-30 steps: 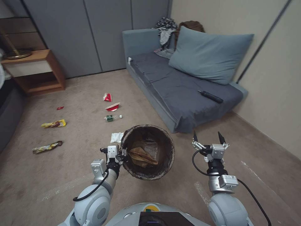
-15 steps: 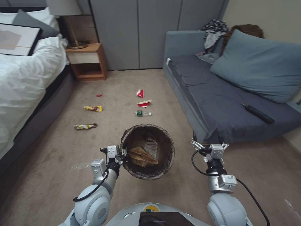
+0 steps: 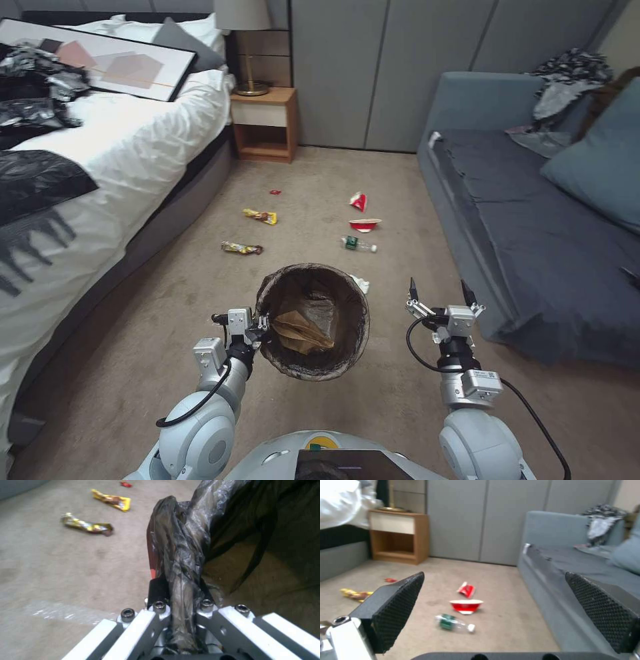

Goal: Pick up the trash bin, then pick up the garbage from the floor and place it into the trash bin.

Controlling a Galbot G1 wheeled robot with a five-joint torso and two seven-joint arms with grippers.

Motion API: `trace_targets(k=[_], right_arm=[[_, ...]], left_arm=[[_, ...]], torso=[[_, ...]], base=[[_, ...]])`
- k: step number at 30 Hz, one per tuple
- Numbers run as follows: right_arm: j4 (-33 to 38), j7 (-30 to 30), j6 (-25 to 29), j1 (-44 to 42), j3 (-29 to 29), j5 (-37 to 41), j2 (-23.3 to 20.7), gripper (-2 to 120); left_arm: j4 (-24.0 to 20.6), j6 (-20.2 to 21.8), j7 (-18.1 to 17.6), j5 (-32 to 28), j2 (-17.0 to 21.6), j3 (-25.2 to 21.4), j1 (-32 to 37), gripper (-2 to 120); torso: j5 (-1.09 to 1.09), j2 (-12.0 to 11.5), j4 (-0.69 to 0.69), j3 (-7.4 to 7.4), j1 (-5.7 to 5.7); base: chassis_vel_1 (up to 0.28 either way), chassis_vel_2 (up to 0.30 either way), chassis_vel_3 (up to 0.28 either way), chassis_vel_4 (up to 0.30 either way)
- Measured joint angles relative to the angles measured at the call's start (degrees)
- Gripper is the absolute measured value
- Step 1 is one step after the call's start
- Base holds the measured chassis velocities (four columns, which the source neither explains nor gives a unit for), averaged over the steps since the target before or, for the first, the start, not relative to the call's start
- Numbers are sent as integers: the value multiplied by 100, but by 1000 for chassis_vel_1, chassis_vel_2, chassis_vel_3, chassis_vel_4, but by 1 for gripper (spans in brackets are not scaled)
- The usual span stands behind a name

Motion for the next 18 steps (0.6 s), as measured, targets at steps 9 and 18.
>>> trace_targets(k=[9,18], right_arm=[[1,61,-37,28,-10,10,16,100],[27,136,-67,47,-14,14,20,100]], left_arm=[[-6,-5,5,36,-16,1,23,2],[-28,-26,5,67,-41,-4,38,2]], torso=[[0,0,-5,0,0],[0,0,-3,0,0]], base=[[24,32,22,25],[0,0,0,0]])
